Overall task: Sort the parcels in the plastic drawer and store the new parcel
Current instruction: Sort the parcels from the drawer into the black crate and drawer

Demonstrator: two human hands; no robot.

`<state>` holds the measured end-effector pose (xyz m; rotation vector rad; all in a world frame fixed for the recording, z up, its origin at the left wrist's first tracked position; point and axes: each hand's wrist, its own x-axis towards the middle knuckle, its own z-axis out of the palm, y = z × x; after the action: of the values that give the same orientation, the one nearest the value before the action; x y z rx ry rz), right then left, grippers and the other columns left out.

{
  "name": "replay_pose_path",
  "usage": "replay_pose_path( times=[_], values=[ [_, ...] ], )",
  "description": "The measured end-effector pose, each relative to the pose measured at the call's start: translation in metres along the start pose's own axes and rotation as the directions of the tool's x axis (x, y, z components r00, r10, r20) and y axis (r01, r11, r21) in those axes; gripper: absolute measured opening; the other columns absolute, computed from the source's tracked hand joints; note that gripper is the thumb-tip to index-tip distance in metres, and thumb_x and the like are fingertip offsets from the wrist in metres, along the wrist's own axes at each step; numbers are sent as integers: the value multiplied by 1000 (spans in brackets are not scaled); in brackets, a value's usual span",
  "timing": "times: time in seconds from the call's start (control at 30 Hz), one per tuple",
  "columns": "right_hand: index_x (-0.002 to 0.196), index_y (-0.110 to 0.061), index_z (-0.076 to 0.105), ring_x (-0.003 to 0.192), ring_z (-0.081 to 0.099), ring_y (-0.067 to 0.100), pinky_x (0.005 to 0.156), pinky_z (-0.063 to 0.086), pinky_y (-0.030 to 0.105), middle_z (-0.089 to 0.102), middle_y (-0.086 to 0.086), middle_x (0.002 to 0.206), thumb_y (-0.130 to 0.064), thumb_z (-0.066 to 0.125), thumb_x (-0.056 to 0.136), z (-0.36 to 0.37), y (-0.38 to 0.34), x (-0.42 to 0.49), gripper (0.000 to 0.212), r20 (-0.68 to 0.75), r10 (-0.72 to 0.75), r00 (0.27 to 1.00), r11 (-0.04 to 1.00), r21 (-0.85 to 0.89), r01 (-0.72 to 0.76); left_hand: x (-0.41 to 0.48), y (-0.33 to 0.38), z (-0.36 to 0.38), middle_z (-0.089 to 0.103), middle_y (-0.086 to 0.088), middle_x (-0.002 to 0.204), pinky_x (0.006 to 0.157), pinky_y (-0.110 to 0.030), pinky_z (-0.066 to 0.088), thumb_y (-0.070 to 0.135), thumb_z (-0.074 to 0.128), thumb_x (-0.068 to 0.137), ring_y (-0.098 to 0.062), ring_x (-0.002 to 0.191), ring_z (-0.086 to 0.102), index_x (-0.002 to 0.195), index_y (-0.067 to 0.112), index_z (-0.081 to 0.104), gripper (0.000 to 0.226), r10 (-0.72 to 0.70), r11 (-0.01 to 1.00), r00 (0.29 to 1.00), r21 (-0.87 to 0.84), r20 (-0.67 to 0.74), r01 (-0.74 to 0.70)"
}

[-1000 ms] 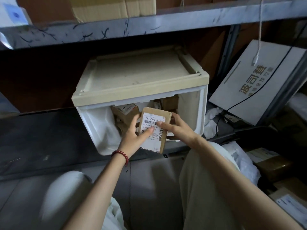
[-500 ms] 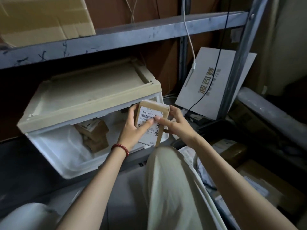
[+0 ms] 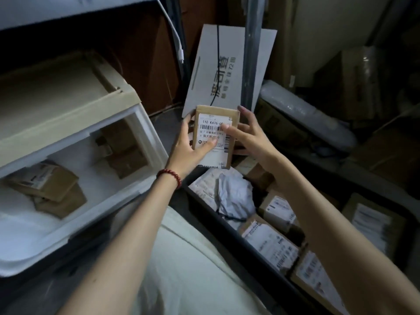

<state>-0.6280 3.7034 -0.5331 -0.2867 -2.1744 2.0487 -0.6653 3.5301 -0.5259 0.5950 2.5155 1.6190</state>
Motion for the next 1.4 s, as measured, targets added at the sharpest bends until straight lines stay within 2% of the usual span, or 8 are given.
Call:
replay_pose_path(
  times=[0.1,0.37,0.47,0.6,0.87,1.07,1.2,1.4],
  values=[
    [150,-34,16,91,67,2,71,57,25,63,-14,104,-34,67,88,-17,12,-8,80,-53,2,999,999,-50,-4,-1,-3,24,41,8,142,90,-18,44,30,71,84,-3,117,41,147,31,21,80,16,1000,999,-25,32,-15],
    [143,-23,31,112,63,18,93,53,47,58,6,133,-40,72,82,-53,81,-35,75,-275,161,948,987,30,-159,-12,-37,99,47,9,126,83,-23,46,25,74,82,-7,111,47,139,27,31,72,-106,987,981,-99,164,123],
    [139,-22,39,110,63,13,92,55,41,62,0,123,-37,73,83,-63,95,-43,68,-390,154,908,988,58,-142,0,-39,116,51,14,117,92,-28,48,23,75,81,-7,113,50,133,26,37,65,-60,995,972,-60,226,76],
    [142,-20,40,111,61,11,86,55,27,61,-1,125,-29,72,85,-82,107,-54,66,-502,122,856,992,34,-122,14,-41,148,48,-4,133,92,-27,47,29,76,79,-14,117,51,137,27,39,69,-28,1000,959,16,281,25],
    [145,-26,31,114,56,8,93,49,26,53,-11,125,-26,77,80,-128,126,-79,79,-615,127,779,975,-67,-211,21,-23,218,39,-3,139,95,-31,40,35,71,83,-18,126,42,146,37,25,78,18,997,888,54,460,-48],
    [147,-36,33,126,49,15,101,47,46,46,-2,145,-50,72,77,-154,141,-85,81,-629,118,768,941,-176,-289,21,-29,247,41,-4,145,101,-35,36,30,72,83,-22,132,40,148,39,14,87,-34,999,858,54,513,8],
    [146,-28,33,106,59,9,87,56,37,48,0,143,-30,70,87,-163,143,-87,70,-633,125,764,952,-141,-272,20,-29,254,41,-2,147,108,-44,37,27,75,81,-22,134,40,148,42,7,97,-44,999,847,12,529,45],
    [150,-40,15,125,44,13,94,45,31,40,1,145,-45,71,82,-162,156,-95,88,-664,107,740,902,-248,-352,23,-36,263,47,0,143,102,-38,40,37,72,82,-21,129,46,144,34,23,80,-73,994,830,107,553,16]
  ],
)
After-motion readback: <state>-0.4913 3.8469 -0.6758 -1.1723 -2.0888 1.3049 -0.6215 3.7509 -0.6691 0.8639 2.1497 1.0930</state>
